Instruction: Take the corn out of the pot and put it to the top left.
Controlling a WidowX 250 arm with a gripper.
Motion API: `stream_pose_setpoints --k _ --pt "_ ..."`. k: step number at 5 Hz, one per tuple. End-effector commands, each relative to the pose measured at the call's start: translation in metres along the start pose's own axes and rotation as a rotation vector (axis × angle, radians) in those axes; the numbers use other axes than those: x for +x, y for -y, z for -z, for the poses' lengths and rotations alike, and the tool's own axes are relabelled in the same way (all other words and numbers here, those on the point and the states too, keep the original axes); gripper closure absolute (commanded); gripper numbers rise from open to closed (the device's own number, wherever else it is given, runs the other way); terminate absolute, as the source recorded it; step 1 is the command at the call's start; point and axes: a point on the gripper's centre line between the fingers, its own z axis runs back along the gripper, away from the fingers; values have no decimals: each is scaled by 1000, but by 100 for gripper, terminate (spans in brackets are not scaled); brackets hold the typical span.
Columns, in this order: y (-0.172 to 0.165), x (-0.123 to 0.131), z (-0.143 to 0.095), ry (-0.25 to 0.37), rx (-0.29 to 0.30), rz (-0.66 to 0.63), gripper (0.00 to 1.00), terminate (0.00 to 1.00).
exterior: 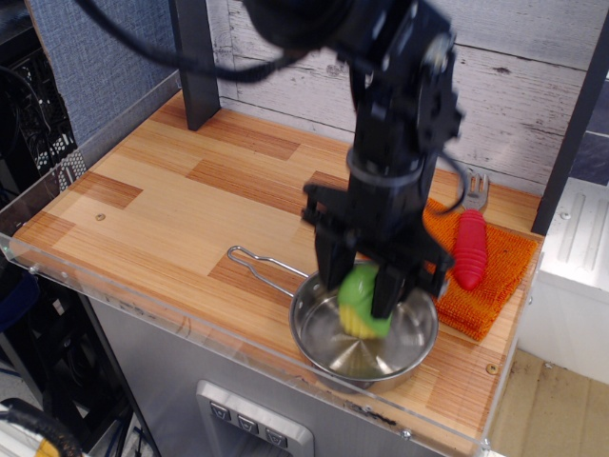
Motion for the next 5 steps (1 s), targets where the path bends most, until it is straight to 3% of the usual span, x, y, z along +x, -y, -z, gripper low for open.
stream_pose_setpoints --k 1,3,5 --pt "-34 38 -77 68 -57 -14 100 0" --pt "-131 62 -67 -6 -22 -158 100 0" --pt "-174 51 -56 31 24 -205 100 0"
